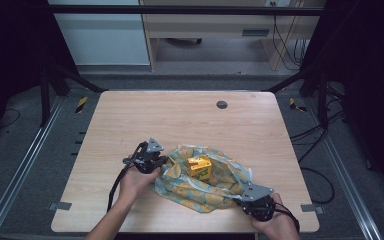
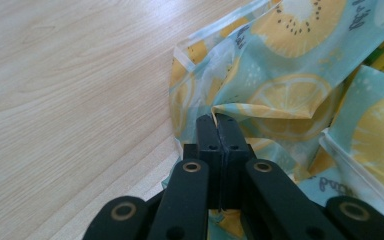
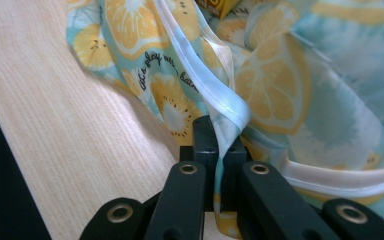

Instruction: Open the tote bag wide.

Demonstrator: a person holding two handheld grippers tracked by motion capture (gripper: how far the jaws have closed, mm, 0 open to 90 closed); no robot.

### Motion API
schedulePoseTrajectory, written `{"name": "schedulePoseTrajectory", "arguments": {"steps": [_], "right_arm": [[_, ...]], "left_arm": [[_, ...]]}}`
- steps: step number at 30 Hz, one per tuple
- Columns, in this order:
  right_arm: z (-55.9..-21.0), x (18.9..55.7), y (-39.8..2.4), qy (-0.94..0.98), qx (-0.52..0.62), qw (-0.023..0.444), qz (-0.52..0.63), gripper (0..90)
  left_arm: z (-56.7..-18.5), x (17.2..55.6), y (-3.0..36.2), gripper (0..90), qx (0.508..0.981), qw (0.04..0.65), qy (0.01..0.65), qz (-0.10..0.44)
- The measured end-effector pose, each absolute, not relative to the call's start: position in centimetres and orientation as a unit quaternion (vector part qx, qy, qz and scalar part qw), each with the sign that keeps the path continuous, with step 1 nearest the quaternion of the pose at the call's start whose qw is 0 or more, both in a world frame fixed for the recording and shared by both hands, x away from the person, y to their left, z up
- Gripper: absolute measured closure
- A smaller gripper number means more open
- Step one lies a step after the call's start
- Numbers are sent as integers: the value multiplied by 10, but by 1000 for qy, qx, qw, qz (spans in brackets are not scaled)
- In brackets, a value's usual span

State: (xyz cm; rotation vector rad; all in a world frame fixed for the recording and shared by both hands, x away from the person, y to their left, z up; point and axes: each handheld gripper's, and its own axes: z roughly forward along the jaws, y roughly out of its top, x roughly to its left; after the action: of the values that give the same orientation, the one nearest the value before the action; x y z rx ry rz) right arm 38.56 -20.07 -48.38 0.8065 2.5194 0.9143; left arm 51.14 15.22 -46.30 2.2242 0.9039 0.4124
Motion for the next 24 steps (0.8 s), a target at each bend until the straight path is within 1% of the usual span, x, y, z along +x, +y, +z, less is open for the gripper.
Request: {"name": "schedulePoseTrajectory", "arguments": {"steps": [6,7,24], "right_arm": [[-486,390,-203,885,294,166,321,900],[-487,391,-204,883,301,157,324,900],[-492,394,-202,887,310,140,313,900]], "left_arm": [[-470,519,151,900,857,338,354,159],[-472,521,150,900,856,336,358,160],[-478,530,150,900,857,327,365,157]]}}
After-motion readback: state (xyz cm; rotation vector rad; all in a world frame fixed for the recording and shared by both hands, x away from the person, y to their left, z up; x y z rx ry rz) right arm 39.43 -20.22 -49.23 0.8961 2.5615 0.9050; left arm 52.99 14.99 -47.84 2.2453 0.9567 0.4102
